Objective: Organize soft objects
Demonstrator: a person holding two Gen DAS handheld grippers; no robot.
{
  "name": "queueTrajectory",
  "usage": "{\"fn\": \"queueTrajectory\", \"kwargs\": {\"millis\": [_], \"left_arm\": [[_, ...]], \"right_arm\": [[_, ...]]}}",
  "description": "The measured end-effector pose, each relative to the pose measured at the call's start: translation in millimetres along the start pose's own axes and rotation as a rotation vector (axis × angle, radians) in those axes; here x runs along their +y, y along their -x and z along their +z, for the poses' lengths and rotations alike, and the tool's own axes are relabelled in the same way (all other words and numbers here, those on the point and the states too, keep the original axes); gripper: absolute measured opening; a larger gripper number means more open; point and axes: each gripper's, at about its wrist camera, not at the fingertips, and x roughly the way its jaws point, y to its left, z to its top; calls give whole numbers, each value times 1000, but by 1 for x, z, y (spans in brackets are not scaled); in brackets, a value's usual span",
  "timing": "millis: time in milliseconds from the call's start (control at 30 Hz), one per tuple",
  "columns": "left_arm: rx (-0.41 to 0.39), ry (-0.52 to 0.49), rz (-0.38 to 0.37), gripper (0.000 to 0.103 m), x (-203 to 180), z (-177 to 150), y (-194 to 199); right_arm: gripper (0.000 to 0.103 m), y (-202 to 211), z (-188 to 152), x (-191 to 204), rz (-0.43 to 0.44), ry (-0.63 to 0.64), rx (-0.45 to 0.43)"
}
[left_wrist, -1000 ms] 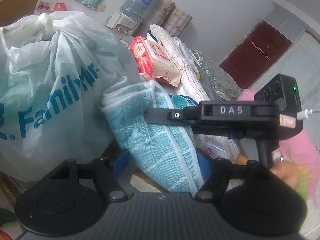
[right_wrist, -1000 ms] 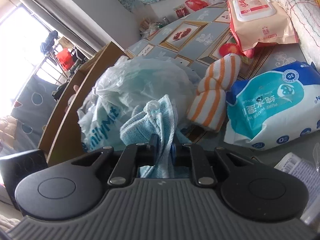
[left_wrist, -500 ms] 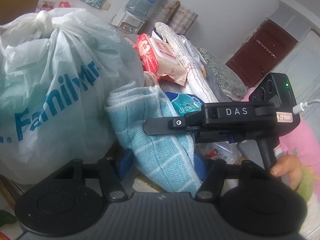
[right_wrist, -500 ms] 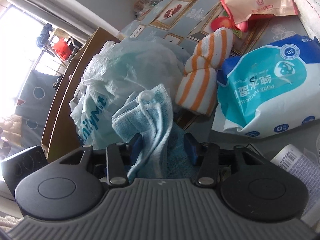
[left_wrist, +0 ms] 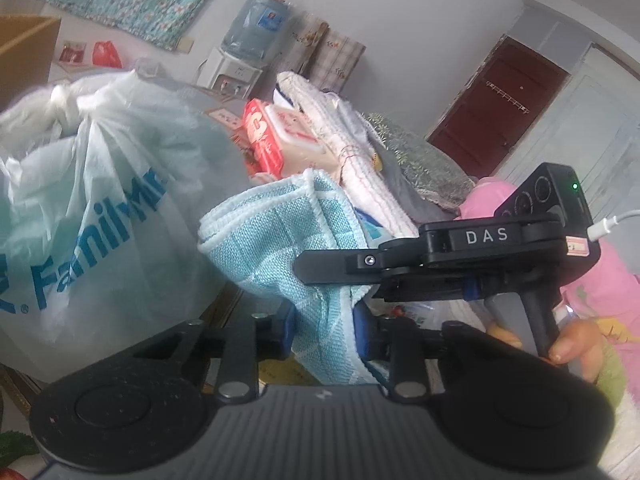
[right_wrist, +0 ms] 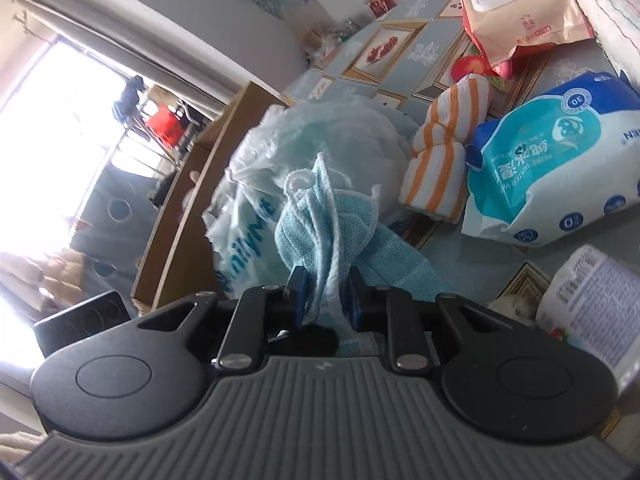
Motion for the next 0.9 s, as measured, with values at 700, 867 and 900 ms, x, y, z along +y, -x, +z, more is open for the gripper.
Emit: {"fn": "queueTrajectory", "kwargs": {"millis": [700,867,900], "left_arm": [[-161,-102,129,27,-8,66,150],[-131,-53,241,27,34,96,184],[-121,-52,268,27,43,102,189]], "right_arm": [[20,-22,31,132,297,36,-62],[21,-89,56,175,314,34,14],[21,-105,60,184,306,35,28]]}}
